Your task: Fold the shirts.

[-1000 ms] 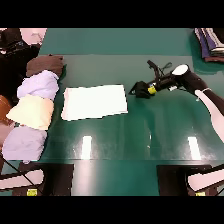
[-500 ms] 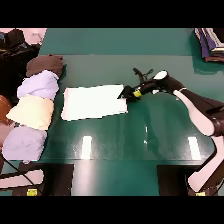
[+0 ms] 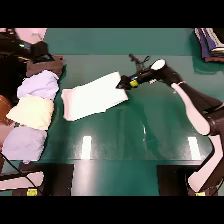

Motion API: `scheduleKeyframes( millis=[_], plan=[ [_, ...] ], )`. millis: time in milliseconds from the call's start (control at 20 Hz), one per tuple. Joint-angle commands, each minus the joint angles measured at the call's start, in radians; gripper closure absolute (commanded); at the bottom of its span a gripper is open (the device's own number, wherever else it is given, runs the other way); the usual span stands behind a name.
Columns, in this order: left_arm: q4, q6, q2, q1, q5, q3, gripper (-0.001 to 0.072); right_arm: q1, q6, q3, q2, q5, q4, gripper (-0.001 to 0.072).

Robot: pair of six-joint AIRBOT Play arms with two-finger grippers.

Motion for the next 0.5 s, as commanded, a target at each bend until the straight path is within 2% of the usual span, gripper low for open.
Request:
scheduleKeyframes(
  millis=[0,250,450],
  plan=[
    [0.017,0.007,0.000,-0.155,0.013,-0.007,0.0680,-0.126,0.035,-0.067,0.129,0.003,-0.085,0.0699],
    [0.017,0.006,0.000,-0.295,0.073,-0.007,0.0680,-0.504,0.043,-0.345,0.438,-0.019,-0.215,0.0699],
    [0.016,0.001,0.000,-0.334,0.094,-0.007,0.0679,-0.909,0.053,-0.499,0.638,-0.032,-0.274,0.0699]
  ],
)
